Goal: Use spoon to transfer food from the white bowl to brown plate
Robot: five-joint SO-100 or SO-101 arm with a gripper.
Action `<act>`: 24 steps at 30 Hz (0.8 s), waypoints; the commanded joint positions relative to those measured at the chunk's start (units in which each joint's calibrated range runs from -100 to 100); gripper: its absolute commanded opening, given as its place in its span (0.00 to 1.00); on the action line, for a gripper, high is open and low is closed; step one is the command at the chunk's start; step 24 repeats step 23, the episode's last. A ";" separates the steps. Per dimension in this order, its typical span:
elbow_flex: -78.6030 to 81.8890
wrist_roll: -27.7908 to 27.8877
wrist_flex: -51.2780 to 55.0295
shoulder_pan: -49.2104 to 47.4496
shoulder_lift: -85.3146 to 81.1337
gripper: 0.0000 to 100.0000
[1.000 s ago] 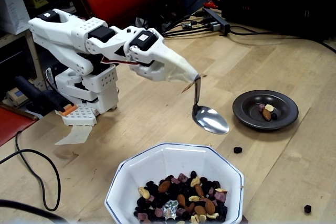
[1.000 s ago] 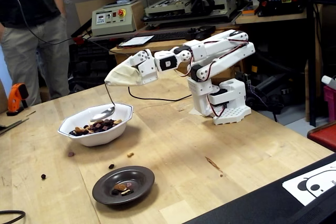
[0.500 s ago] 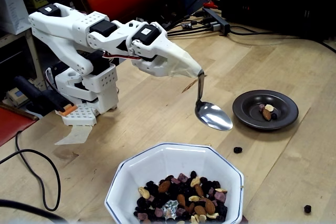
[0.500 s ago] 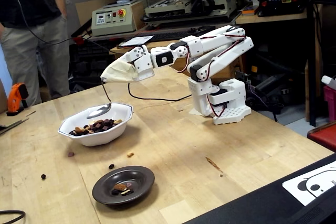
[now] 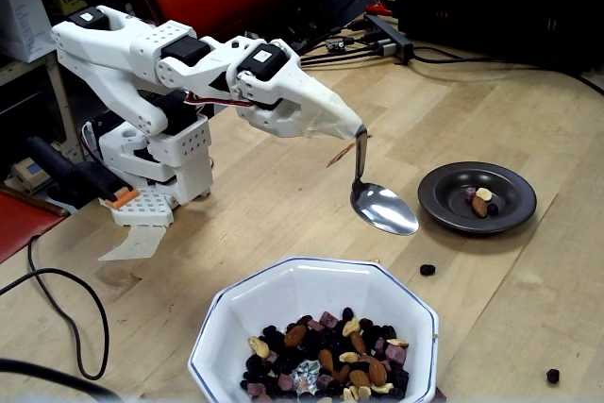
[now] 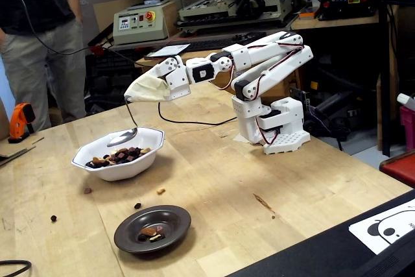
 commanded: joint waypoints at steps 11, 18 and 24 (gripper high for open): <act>0.28 -0.10 -1.44 0.29 -1.37 0.04; 4.88 -0.05 -0.81 0.29 -14.12 0.04; 8.68 -0.05 -0.81 0.29 -19.94 0.04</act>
